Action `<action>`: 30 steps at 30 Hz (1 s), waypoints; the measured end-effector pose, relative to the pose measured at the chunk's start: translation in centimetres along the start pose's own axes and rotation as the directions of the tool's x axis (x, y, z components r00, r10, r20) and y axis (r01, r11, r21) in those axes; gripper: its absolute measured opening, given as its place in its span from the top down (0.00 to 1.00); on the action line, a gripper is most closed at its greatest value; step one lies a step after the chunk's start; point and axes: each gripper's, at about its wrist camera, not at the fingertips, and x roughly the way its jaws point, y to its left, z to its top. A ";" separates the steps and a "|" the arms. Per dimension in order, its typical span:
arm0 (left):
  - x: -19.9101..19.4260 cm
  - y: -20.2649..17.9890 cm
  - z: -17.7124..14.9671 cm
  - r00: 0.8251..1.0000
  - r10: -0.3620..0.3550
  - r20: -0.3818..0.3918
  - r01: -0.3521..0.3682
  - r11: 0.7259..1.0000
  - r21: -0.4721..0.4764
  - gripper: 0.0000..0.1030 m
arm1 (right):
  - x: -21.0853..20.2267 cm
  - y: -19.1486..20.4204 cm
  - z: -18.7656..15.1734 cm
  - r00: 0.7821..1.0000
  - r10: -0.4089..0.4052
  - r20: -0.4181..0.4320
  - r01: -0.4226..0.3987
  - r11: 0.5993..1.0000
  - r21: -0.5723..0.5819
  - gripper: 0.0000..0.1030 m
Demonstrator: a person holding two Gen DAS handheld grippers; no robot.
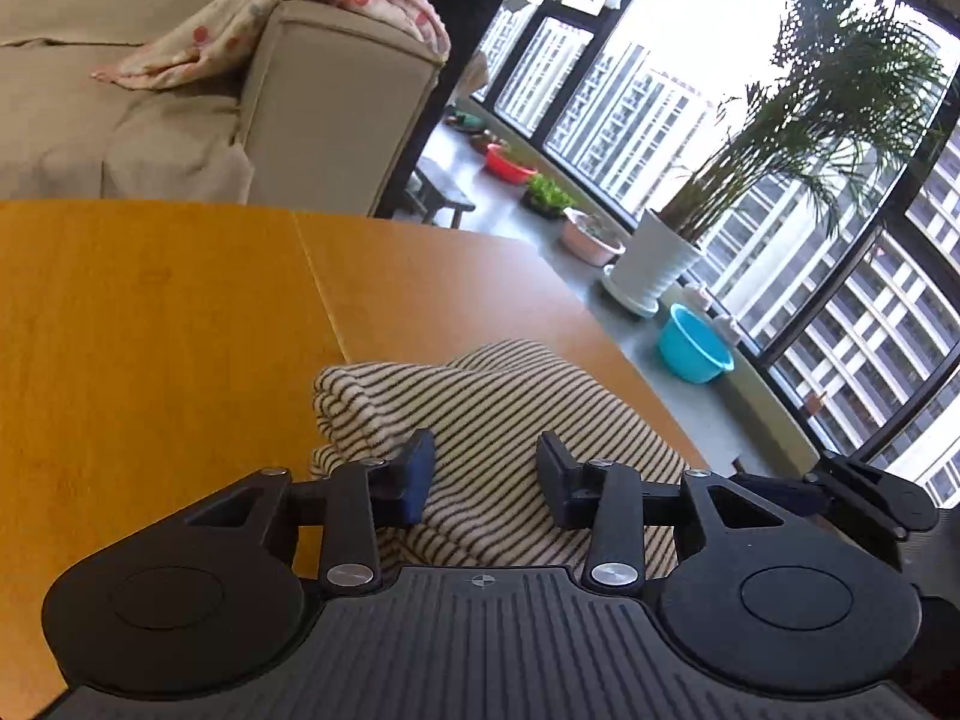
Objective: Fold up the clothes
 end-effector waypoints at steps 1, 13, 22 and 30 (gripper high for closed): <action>0.0 0.0 0.0 1.000 0.002 0.001 -0.002 1.000 -0.006 0.59 | -0.4 0.3 0.7 0.999 0.034 0.033 -0.034 0.999 0.011 0.16; -0.2 0.0 -0.4 1.000 0.016 0.003 -0.016 1.000 0.009 0.59 | 4.2 5.2 -0.8 0.995 0.096 -0.025 -0.096 0.995 0.019 0.00; -0.5 0.1 -0.7 1.000 0.013 0.007 -0.013 1.000 0.010 0.59 | 3.7 2.6 0.7 0.985 0.164 -0.050 -0.152 0.971 0.186 0.00; -0.7 0.2 -0.9 1.000 0.000 0.008 0.000 1.000 0.005 0.59 | -1.5 -3.8 2.9 0.995 0.090 0.052 -0.101 0.959 0.266 0.20</action>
